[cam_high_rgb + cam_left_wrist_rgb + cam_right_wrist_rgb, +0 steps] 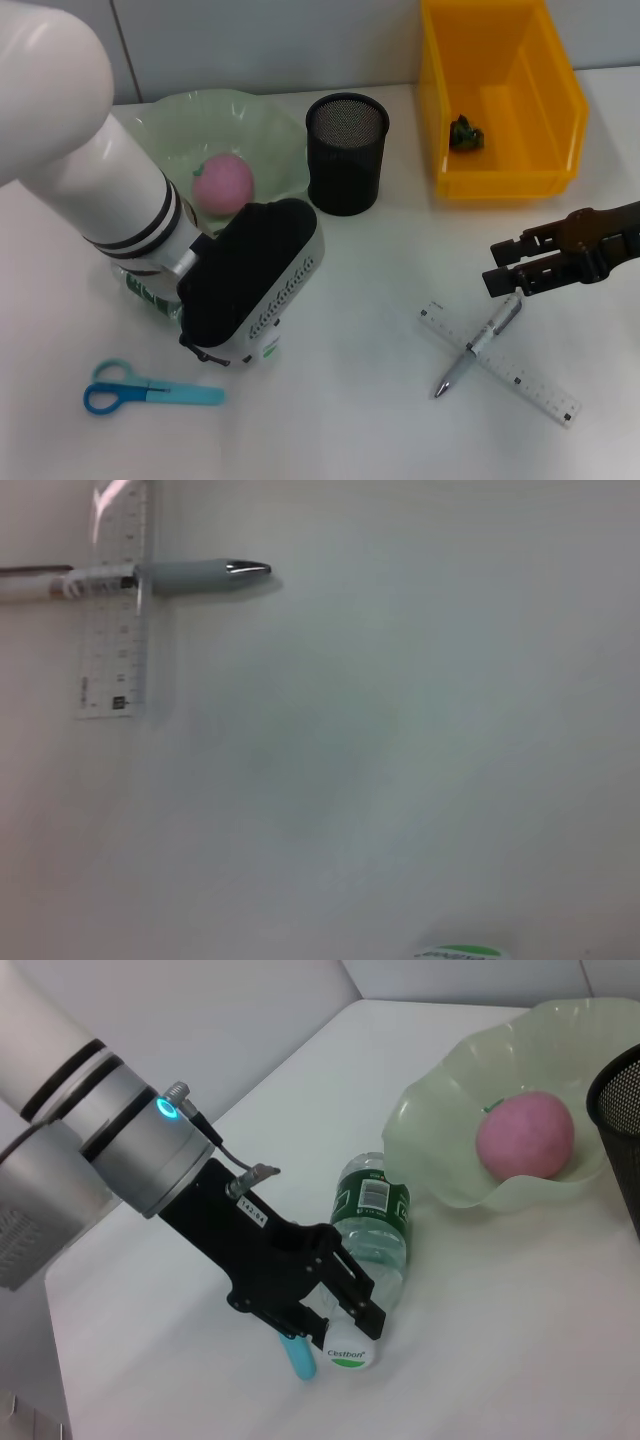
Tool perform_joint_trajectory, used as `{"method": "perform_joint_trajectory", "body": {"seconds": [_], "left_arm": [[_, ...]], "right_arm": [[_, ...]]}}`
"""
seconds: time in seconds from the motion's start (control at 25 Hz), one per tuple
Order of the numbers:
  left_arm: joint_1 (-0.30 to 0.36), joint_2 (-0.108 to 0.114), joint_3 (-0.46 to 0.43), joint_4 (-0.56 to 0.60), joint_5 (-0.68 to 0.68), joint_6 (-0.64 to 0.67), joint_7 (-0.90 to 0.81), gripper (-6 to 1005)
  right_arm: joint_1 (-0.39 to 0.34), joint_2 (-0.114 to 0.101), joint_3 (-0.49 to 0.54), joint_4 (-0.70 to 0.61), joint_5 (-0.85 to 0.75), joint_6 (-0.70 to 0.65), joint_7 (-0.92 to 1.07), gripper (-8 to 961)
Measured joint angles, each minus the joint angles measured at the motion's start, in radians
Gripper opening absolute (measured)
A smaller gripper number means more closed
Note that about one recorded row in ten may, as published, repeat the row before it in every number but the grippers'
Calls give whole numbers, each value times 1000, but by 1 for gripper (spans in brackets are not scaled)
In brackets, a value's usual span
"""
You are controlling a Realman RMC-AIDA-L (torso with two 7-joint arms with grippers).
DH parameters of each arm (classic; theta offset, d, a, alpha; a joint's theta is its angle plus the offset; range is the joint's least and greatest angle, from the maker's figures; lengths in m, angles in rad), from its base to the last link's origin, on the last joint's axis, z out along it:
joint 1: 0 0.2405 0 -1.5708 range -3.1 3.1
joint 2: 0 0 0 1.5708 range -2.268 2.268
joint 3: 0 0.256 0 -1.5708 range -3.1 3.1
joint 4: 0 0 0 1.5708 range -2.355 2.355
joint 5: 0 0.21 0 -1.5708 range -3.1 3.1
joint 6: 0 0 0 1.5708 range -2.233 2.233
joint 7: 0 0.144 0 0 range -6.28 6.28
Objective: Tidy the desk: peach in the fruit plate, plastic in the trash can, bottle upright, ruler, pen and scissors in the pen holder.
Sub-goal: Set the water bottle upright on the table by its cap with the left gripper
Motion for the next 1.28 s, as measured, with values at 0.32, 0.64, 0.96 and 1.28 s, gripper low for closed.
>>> {"method": "perform_joint_trajectory", "body": {"seconds": [0.32, 0.64, 0.96, 1.28], "left_arm": [[9, 2, -64, 37, -4, 38, -24, 440], [-3, 6, -230, 43, -24, 120, -76, 440], [-5, 7, -325, 50, -28, 158, -127, 440], [-5, 10, -413, 68, -29, 199, -158, 441]], "right_arm": [[0, -2, -6, -2, -2, -10, 0, 720], [3, -5, -11, -3, -13, -24, -1, 720], [13, -6, -11, -10, -16, -44, -8, 720], [10, -8, -11, -11, -17, -52, -20, 720]]}}
